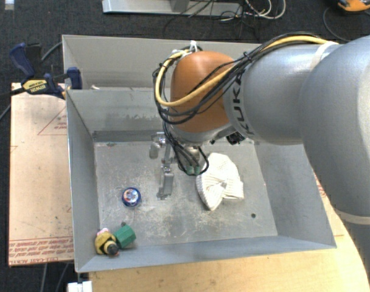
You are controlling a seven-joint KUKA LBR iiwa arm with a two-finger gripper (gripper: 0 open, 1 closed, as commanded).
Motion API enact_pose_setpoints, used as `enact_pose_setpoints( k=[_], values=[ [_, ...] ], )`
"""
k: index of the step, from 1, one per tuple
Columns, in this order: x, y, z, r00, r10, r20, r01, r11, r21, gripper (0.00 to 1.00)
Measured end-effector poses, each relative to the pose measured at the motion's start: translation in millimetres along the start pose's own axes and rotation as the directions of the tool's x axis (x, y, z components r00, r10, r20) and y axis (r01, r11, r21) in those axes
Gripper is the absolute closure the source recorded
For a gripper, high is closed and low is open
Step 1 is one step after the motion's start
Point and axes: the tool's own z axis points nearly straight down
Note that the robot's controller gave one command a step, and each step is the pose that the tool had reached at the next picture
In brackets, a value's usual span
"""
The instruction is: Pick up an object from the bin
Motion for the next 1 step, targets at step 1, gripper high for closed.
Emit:
enact_pose_setpoints(
  k=[1],
  values=[
    [-0.6, -0.3, -2.8, 1.000, 0.001, 0.003, -0.001, 1.000, 0.000, 0.00]
  ],
)
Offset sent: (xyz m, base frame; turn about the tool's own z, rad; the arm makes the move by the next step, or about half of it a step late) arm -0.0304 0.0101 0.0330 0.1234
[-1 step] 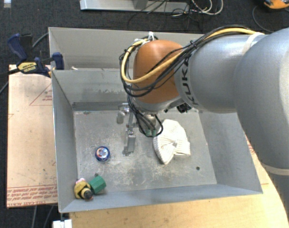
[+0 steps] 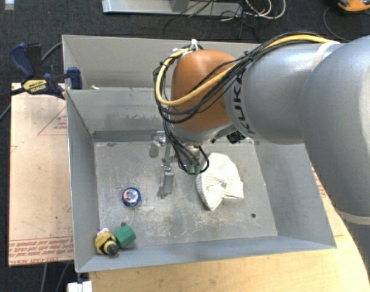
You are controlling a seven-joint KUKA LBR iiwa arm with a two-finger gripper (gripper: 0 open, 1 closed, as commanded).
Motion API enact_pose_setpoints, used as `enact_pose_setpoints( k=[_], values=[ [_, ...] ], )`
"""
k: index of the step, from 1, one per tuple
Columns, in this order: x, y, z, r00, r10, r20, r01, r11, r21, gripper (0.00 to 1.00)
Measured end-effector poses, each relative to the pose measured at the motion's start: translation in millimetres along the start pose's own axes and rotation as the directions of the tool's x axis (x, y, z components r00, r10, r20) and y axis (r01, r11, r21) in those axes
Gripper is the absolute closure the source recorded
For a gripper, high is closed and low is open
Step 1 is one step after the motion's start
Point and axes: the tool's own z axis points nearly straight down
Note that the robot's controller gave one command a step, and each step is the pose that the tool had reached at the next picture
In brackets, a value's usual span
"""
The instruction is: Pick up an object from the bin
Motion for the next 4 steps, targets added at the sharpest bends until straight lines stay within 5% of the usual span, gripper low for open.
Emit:
enact_pose_setpoints(
  k=[1, 2, 3, 4],
  values=[
    [26.0, 9, -25, 0.995, 0.102, -0.002, -0.102, 0.995, 0.000, 0.00],
    [38.1, 25, 57, 1.000, -0.009, 0.004, 0.009, 1.000, -0.002, 0.00],
    [36.0, 45, 67, 0.999, 0.033, -0.002, -0.033, 0.999, -0.001, 0.00],
    [40.1, 47, 70, 1.000, -0.018, 0.006, 0.018, 1.000, -0.003, 1.00]
  ],
)
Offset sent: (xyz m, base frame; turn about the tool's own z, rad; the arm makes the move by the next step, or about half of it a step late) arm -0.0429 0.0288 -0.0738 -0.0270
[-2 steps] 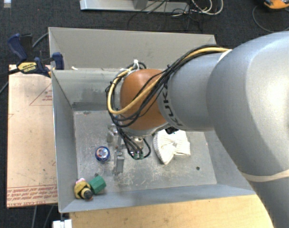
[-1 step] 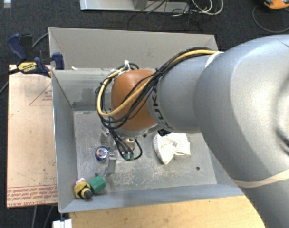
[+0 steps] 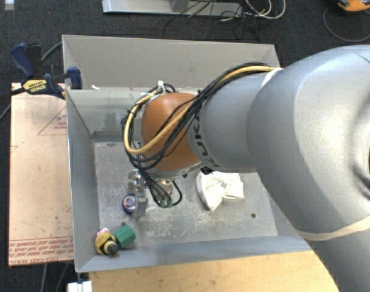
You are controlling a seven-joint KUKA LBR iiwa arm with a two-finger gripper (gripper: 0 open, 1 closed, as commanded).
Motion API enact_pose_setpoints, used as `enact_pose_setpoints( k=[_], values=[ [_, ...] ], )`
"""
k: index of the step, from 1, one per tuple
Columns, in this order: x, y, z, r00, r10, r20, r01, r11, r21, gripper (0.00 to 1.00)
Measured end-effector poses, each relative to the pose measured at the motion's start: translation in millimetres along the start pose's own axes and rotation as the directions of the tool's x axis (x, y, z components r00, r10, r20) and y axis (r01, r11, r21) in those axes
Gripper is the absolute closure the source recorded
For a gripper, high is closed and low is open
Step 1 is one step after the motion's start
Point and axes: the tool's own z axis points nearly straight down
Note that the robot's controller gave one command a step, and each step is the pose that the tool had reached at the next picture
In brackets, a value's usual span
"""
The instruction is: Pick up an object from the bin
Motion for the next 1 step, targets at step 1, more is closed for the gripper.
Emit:
enact_pose_setpoints(
  k=[1],
  values=[
    [0.0, -0.1, 1.0, 1.000, -0.005, 0.001, 0.005, 1.000, -0.001, 1.00]
  ],
)
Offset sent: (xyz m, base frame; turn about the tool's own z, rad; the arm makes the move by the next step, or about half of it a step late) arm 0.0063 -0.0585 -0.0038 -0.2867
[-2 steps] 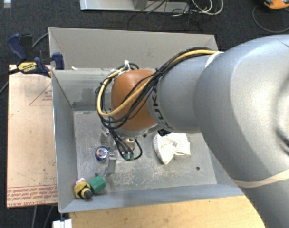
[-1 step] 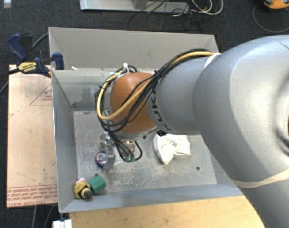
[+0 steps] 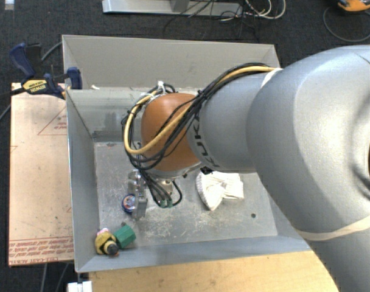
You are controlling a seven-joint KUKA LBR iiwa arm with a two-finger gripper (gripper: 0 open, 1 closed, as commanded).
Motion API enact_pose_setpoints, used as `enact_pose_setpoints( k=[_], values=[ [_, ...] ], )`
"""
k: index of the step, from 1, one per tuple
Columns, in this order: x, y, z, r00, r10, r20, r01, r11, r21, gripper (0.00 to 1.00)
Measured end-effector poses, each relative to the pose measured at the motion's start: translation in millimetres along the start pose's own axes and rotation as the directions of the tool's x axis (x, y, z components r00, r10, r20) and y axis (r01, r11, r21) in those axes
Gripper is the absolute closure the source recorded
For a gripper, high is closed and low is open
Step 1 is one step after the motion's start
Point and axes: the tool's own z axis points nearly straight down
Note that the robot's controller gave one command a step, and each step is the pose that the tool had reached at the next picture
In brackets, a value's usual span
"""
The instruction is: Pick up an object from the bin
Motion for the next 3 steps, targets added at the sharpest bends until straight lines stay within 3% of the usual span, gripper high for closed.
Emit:
enact_pose_setpoints(
  k=[1, 2, 3],
  values=[
    [-7.5, -58, 0, 0.961, -0.275, 0.006, 0.275, 0.961, 0.000, 1.00],
    [-7.5, -58, 0, 0.961, -0.275, 0.006, 0.275, 0.961, -0.001, 1.00],
    [0.1, -67, -153, 0.960, -0.280, 0.010, 0.280, 0.960, -0.001, 1.00]
  ],
)
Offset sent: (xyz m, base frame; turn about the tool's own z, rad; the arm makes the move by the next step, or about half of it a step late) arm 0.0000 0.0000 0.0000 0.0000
